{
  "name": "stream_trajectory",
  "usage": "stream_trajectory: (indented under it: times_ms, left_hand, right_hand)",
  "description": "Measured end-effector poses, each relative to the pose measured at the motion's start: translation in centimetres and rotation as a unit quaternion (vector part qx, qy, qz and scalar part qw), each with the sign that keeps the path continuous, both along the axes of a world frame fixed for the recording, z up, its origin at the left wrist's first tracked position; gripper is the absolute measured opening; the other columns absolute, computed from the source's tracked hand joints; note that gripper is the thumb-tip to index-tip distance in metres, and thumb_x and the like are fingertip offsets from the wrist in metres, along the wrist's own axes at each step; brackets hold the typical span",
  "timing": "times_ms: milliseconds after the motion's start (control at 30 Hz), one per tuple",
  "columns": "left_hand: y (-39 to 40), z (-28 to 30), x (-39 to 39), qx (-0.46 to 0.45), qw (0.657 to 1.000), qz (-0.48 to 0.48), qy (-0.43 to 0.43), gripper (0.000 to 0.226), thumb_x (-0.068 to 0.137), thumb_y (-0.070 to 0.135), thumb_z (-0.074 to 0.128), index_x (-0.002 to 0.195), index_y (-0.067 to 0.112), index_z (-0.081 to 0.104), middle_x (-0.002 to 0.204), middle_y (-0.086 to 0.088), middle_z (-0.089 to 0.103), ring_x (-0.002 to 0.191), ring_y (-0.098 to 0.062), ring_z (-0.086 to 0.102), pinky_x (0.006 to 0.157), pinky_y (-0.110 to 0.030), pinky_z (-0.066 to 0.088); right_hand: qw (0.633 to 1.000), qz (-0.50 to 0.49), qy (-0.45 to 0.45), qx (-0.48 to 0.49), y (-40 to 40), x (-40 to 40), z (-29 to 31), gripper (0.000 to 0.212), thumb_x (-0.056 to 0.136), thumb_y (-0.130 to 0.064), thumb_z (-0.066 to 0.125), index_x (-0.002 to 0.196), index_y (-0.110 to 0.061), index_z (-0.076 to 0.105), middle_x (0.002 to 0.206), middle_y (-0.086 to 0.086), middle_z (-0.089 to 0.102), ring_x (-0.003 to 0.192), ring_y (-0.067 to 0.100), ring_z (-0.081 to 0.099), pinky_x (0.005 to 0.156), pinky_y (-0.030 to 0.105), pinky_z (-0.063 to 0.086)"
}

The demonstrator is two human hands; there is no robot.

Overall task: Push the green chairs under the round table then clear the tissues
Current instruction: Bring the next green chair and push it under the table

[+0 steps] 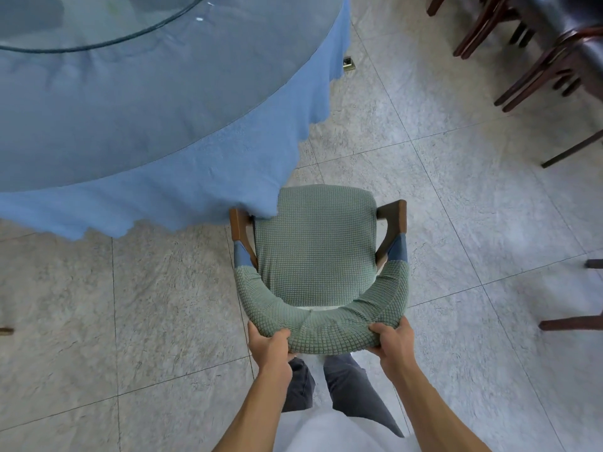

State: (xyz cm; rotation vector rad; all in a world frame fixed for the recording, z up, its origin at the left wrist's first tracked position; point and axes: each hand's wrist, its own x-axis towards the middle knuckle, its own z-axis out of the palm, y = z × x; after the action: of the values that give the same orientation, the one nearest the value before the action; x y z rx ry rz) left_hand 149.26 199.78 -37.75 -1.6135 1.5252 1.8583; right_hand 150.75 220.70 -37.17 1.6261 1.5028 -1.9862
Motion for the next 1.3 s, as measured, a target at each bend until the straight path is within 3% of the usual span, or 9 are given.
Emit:
stream_trajectory:
  times_ms: [133,300,367,467,667,767,967,1100,1300]
  left_hand:
    - [0.8,-0.1,0.7,0.01,0.999,0.044,0.008,0.096,0.08,-0.019,0.06,0.154,0.032,0.029,0.15,-0.01,0.044,0.109,-0.036,0.056,0.055,-0.038,0.059]
    - [3.6,-0.1,0.7,0.005,0.995,0.093,0.02,0.094,0.079,-0.02,0.06,0.153,0.032,0.032,0.148,-0.011,0.046,0.108,-0.036,0.056,0.05,-0.035,0.058]
    - [5.6,-0.1,0.4,0.001,0.992,0.123,0.02,0.094,0.078,-0.021,0.059,0.152,0.031,0.035,0.146,-0.01,0.048,0.103,-0.034,0.056,0.05,-0.036,0.058]
    - [9.0,-0.2,-0.2,0.006,0.986,0.163,0.032,0.09,0.076,-0.021,0.06,0.147,0.031,0.042,0.139,-0.011,0.054,0.092,-0.028,0.061,0.052,-0.038,0.058]
    - [15.8,-0.6,-2.8,0.013,0.971,0.237,0.027,0.09,0.076,-0.019,0.062,0.149,0.029,0.04,0.144,-0.013,0.049,0.115,-0.041,0.057,0.063,-0.047,0.06]
    - [18.4,-0.3,-4.4,0.018,0.964,0.266,0.023,0.091,0.076,-0.018,0.063,0.149,0.029,0.038,0.147,-0.014,0.045,0.119,-0.043,0.055,0.067,-0.051,0.06]
    - [21.9,0.1,-6.8,0.024,0.955,0.295,0.019,0.089,0.079,-0.017,0.063,0.15,0.029,0.037,0.15,-0.013,0.042,0.123,-0.044,0.052,0.055,-0.042,0.06]
    - [23.3,0.5,-7.8,0.037,0.949,0.313,0.024,0.089,0.08,-0.017,0.062,0.151,0.029,0.034,0.151,-0.014,0.04,0.125,-0.045,0.05,0.062,-0.046,0.06]
    - [23.5,1.0,-7.6,0.055,0.949,0.309,0.041,0.082,0.083,-0.011,0.066,0.148,0.029,0.036,0.145,-0.011,0.046,0.12,-0.04,0.053,0.061,-0.046,0.061]
  right_hand:
    - [0.999,0.037,0.004,0.007,1.1,-0.6,-0.7,0.033,0.082,0.015,0.057,0.109,-0.001,0.049,0.108,0.021,0.06,0.092,0.042,0.066,0.057,0.049,0.06]
    - [0.994,0.106,0.007,0.039,4.0,-2.7,-1.5,0.029,0.079,0.01,0.062,0.103,-0.004,0.052,0.109,0.025,0.063,0.096,0.044,0.066,0.072,0.064,0.058]
    - [0.99,0.133,0.011,0.035,5.8,-4.3,-1.5,0.028,0.079,0.009,0.062,0.102,-0.004,0.052,0.108,0.026,0.063,0.095,0.045,0.066,0.07,0.064,0.058]
    - [0.987,0.157,0.019,0.034,8.7,-6.8,-1.5,0.029,0.079,0.011,0.061,0.102,-0.002,0.05,0.106,0.027,0.061,0.094,0.047,0.065,0.064,0.061,0.059]
    - [0.974,0.223,0.032,0.026,14.5,-12.3,-1.3,0.03,0.079,0.014,0.059,0.103,-0.001,0.05,0.108,0.028,0.061,0.095,0.046,0.065,0.066,0.06,0.059]
    - [0.97,0.238,0.037,0.015,16.8,-14.7,-1.4,0.031,0.079,0.014,0.058,0.104,-0.003,0.049,0.108,0.025,0.061,0.092,0.044,0.066,0.062,0.053,0.061]
    - [0.96,0.277,0.042,0.012,19.4,-18.3,-1.0,0.033,0.079,0.012,0.058,0.108,-0.003,0.049,0.109,0.024,0.061,0.089,0.041,0.068,0.058,0.05,0.061]
    - [0.957,0.289,0.039,0.01,20.5,-19.7,-1.0,0.034,0.08,0.011,0.058,0.11,-0.002,0.048,0.109,0.024,0.061,0.088,0.04,0.068,0.057,0.047,0.061]
    - [0.957,0.289,0.033,-0.006,20.8,-19.9,-1.0,0.034,0.082,0.009,0.06,0.111,-0.004,0.049,0.11,0.022,0.061,0.091,0.039,0.068,0.058,0.045,0.061]
